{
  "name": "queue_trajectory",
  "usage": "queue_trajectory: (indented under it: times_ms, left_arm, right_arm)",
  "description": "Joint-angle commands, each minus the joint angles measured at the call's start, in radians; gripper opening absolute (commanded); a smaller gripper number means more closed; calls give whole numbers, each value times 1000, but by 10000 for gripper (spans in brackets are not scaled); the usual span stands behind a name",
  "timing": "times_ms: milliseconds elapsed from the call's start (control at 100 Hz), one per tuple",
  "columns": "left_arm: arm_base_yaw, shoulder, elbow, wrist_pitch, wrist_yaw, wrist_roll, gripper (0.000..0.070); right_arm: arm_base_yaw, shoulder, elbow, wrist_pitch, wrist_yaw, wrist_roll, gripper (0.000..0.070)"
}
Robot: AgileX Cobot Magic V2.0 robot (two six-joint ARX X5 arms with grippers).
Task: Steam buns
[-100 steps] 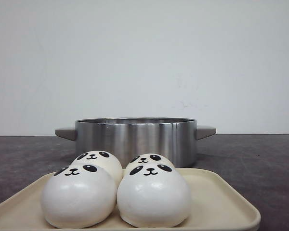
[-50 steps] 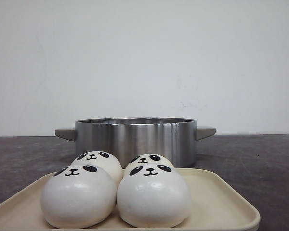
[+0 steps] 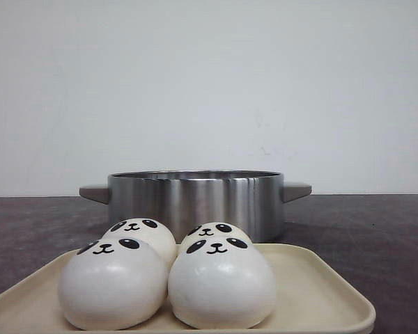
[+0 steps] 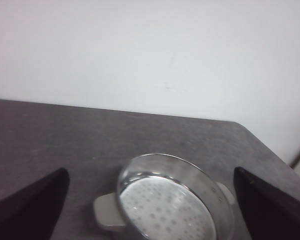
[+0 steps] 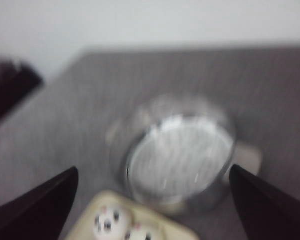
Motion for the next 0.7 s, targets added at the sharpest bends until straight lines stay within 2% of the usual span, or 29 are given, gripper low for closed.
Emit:
queue_trajectory:
  times_ms: [0,80,140,230,340,450,690]
  left_arm:
    - [-18,5,8,7,-6,27,637]
    - [-51,5,8,5,-9,27,637]
    - [-76,5,8,3,-10,27,637]
    - [-112,5,8,3,-10,27,637]
    - [-153,5,8,3,-10,27,637]
    - [-187,5,8,3,-11,27,637]
    - [-229,5,8,-6,-32,27,637]
  right_arm:
    - [114,88,39,-34,74,40,589]
    - [188,196,68,-76,103,87,570]
    - [218,275,82,-108,102,129,528]
    - [249,383,87,-145,100,193,528]
    - [262,498,87,-172,81,211,528]
    - [262,591,87,-160,75,211,528]
    - [262,729,87,-45,33,222,527]
